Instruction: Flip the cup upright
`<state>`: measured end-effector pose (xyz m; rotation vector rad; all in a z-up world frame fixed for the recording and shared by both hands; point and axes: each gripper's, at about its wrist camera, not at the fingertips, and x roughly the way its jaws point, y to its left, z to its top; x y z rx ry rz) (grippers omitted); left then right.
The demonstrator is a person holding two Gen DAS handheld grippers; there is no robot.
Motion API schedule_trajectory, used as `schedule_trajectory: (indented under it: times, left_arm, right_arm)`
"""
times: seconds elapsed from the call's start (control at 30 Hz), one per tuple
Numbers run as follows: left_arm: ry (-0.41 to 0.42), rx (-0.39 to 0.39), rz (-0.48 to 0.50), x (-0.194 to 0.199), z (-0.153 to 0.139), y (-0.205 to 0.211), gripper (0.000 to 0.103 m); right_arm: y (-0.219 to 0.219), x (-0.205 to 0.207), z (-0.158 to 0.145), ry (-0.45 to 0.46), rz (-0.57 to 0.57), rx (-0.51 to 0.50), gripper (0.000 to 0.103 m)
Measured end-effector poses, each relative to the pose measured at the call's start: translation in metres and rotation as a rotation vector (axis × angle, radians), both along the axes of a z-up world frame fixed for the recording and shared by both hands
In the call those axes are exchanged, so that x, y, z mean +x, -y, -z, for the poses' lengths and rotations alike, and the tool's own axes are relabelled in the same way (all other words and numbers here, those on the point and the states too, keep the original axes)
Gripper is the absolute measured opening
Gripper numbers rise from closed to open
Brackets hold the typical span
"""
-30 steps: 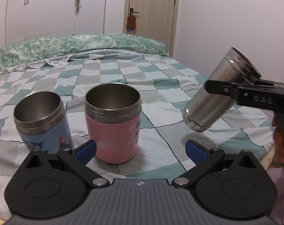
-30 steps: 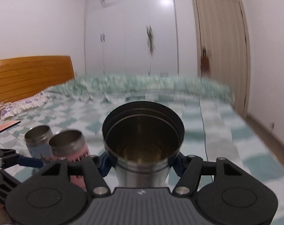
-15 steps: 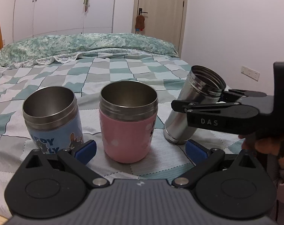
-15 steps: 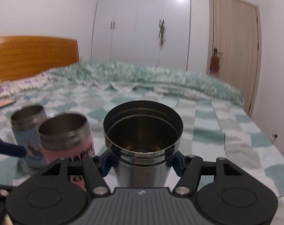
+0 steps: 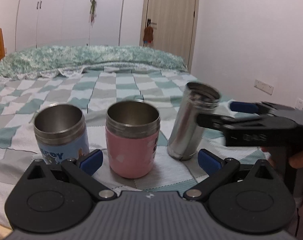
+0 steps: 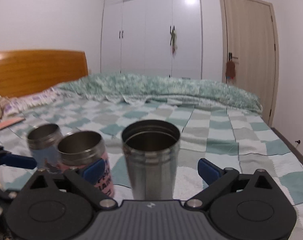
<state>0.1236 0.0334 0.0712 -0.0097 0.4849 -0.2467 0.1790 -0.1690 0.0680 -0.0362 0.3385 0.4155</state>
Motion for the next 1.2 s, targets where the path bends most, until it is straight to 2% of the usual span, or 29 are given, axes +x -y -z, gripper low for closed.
schedule_trajectory:
  times: [0.27,0.43,0.5,0.63,0.8,0.93,1.2]
  left_arm:
    - [0.163,-0.038,-0.051,-0.055,-0.010,0.007,0.103]
    - [0.273,-0.039,-0.096,-0.087,0.000,0.018,0.103]
    - [0.286,-0.040,-0.096,-0.093,0.008,0.023,0.103]
    - [0.325,-0.021,-0.146,-0.099,0.029,0.034,0.103]
    - [0.368,0.019,-0.218,-0.101,0.053,0.043,0.103]
    - [0.371,0.027,-0.241,-0.099,0.056,0.044,0.103]
    - [0.393,0.036,-0.234,-0.106,0.058,0.046,0.103]
  right_arm:
    - [0.054,-0.093,-0.010,0.180,0.032,0.051,0.103]
    - [0.078,-0.136,0.001,0.274,0.089,0.051,0.103]
    - [0.083,-0.149,0.008,0.307,0.109,0.058,0.103]
    - [0.084,-0.159,0.023,0.341,0.130,0.059,0.103]
    - [0.082,-0.160,0.042,0.329,0.141,0.063,0.103]
    - [0.074,-0.159,0.052,0.319,0.132,0.025,0.103]
    - [0.074,-0.168,0.053,0.344,0.139,0.021,0.103]
